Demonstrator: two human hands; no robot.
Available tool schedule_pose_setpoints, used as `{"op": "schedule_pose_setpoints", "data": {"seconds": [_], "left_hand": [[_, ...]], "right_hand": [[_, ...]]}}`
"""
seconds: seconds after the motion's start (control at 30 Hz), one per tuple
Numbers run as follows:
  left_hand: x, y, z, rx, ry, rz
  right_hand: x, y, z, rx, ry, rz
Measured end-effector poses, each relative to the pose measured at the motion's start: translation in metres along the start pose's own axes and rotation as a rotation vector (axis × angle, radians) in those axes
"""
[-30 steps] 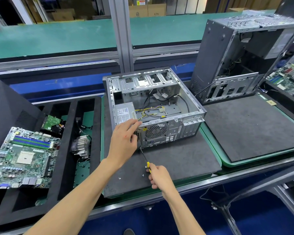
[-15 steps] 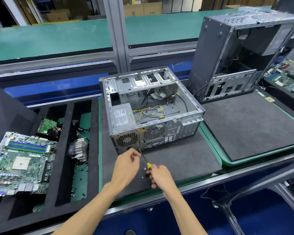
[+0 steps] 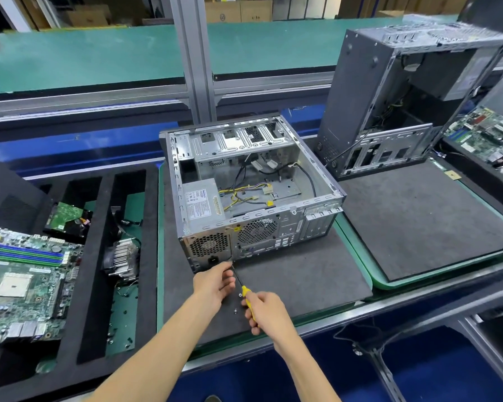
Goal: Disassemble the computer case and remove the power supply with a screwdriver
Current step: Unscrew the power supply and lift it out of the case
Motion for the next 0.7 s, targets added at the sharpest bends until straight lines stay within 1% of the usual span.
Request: {"op": "schedule_pose_setpoints", "data": {"seconds": [0.1, 0.3, 0.7], "left_hand": [[0.001, -0.003, 0.004, 0.030, 0.034, -0.001], [0.000, -0.006, 0.009, 0.064, 0.026, 0.003], [0.004, -0.010, 0.007, 0.060, -0.027, -0.022]], "right_hand": [[-0.002, 0.001, -0.003, 0.015, 0.002, -0.020], [-0.007, 0.005, -0.008, 0.021, 0.015, -0.064], [-0.013, 0.010, -0.021, 0.011, 0.076, -0.077]]}}
Point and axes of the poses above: each hand's wrist, its own y-axis away from the middle knuckle, its own z-axis out of the palm, x = y × z, the point moved 1 cm from there along -y, towards the middle knuckle, and after that the axes turned 3 degrees about -z, right-handed, at the moved point
